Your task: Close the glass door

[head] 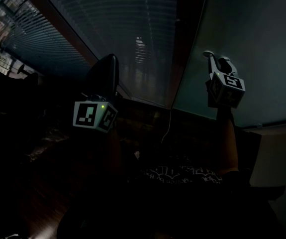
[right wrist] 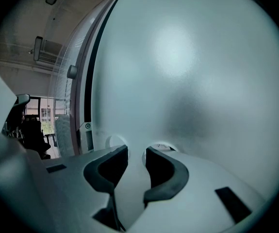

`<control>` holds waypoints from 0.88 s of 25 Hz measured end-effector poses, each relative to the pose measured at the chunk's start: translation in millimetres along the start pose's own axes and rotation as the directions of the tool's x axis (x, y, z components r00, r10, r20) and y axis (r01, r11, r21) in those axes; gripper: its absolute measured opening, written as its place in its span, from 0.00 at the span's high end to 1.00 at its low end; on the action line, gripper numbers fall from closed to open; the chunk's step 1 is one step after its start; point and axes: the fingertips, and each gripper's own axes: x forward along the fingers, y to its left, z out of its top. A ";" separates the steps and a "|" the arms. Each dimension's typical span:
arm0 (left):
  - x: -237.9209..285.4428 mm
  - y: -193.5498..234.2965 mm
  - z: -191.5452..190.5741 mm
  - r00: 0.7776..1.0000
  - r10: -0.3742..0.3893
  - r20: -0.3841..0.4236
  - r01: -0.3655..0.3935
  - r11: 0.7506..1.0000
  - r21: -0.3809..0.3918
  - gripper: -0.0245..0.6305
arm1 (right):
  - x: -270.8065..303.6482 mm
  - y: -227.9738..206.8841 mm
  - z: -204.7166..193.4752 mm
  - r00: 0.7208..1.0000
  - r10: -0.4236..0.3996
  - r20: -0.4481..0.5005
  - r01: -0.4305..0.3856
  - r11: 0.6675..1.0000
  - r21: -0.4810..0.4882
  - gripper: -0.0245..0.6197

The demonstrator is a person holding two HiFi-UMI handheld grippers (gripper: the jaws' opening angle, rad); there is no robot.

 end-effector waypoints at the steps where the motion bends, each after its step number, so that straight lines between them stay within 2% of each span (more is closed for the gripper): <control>1: -0.6 0.5 0.1 1.000 0.002 0.002 -0.002 1.000 -0.001 0.96 | 0.3 -0.5 -0.1 1.000 -0.001 0.001 0.001 1.000 -0.001 0.79; 22: 4.2 -9.5 3.4 0.999 -0.036 0.001 0.036 0.999 -0.001 0.96 | 2.7 1.4 -1.2 1.000 0.019 -0.002 -0.019 1.000 0.002 0.79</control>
